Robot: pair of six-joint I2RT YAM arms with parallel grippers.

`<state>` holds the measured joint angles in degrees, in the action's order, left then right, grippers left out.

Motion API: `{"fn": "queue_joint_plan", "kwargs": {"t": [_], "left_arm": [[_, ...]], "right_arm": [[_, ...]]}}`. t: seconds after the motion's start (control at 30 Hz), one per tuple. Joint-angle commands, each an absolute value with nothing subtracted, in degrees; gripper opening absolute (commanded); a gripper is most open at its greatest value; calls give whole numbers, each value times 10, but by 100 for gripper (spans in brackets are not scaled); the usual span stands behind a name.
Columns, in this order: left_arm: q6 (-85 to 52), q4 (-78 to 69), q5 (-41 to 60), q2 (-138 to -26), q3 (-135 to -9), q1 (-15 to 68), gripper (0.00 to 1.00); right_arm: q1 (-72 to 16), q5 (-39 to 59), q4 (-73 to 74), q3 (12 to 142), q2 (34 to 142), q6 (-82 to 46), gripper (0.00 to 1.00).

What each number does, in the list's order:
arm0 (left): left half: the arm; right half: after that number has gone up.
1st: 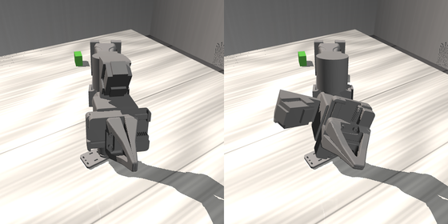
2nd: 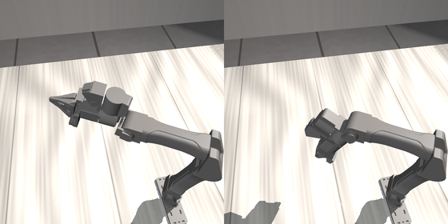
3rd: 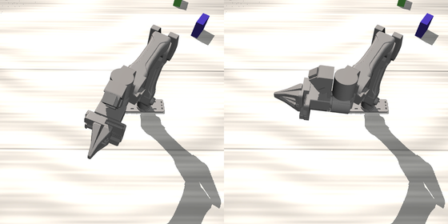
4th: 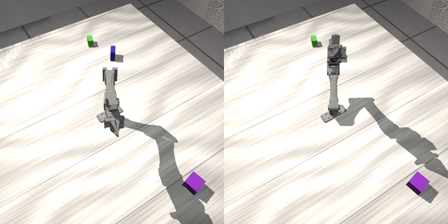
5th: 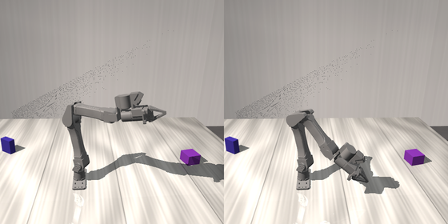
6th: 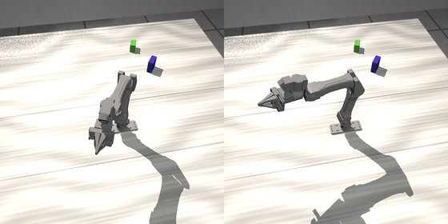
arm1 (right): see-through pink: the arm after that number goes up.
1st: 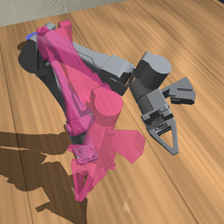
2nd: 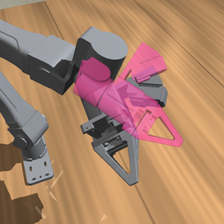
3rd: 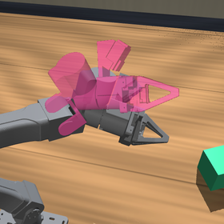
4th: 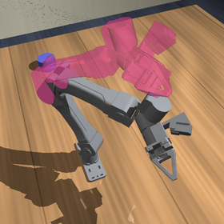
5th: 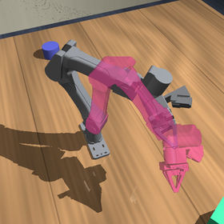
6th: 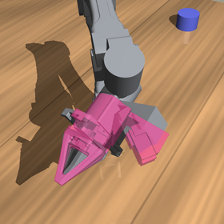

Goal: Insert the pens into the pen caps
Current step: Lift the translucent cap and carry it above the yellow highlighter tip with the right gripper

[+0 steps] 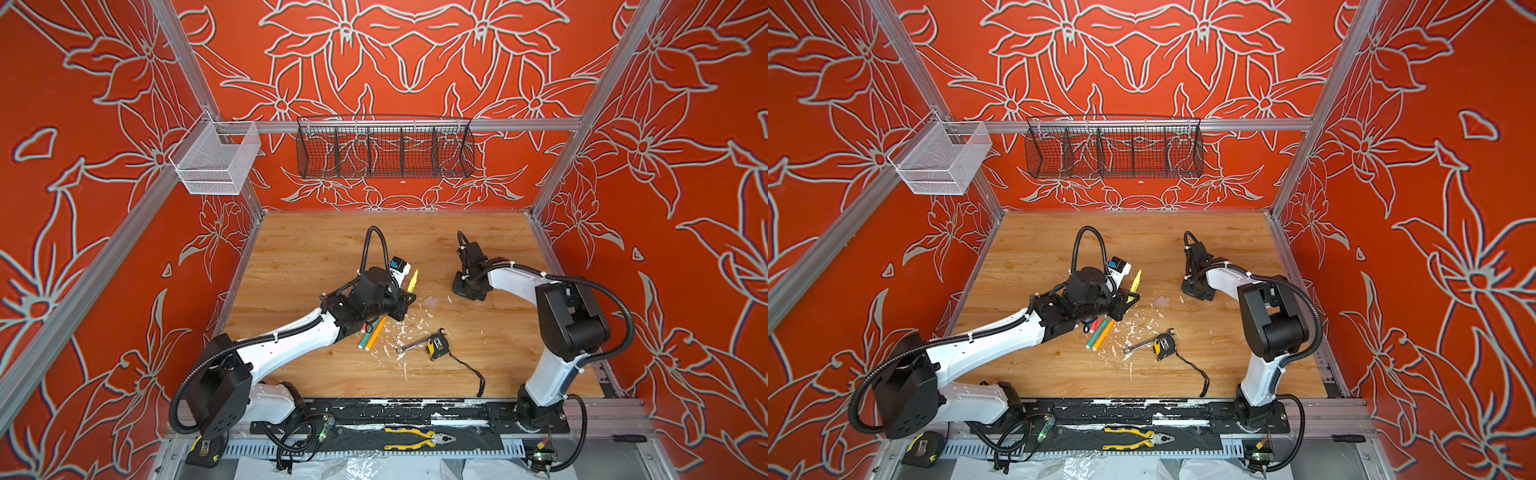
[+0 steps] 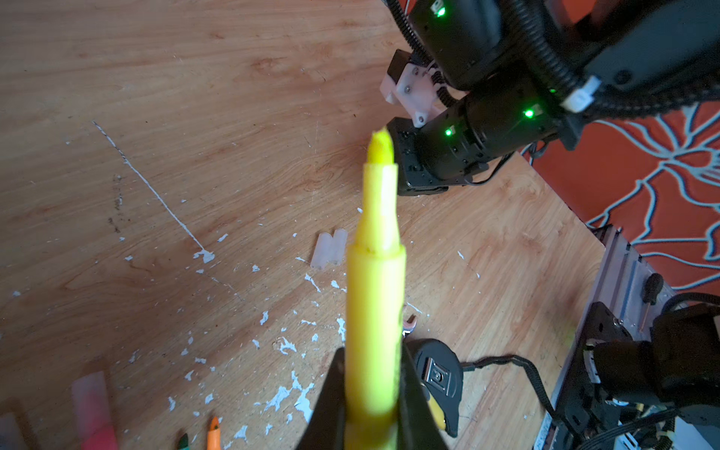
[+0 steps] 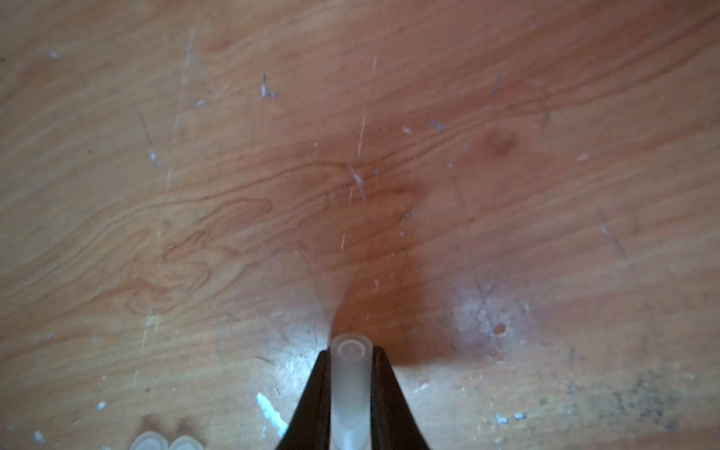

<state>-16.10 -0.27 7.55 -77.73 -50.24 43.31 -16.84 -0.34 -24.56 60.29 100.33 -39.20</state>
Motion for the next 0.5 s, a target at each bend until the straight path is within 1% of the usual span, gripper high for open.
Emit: {"fn": "queue_joint_plan", "kwargs": {"t": [0.0,0.2,0.27,0.37,0.47], "left_arm": [[-160,9,86,-801,-526,439,0],[-169,19,123,-857,-558,443,0],[-173,20,134,-873,-565,445,0],[-176,21,149,-890,-575,448,0],[-175,25,154,-901,-583,454,0]], "right_arm": [[-166,16,-192,570,945,-408,12],[-167,49,-93,485,835,-417,11],[-167,63,-60,455,791,-422,9],[-167,93,10,410,723,-423,7],[-167,101,73,361,654,-428,6]]}}
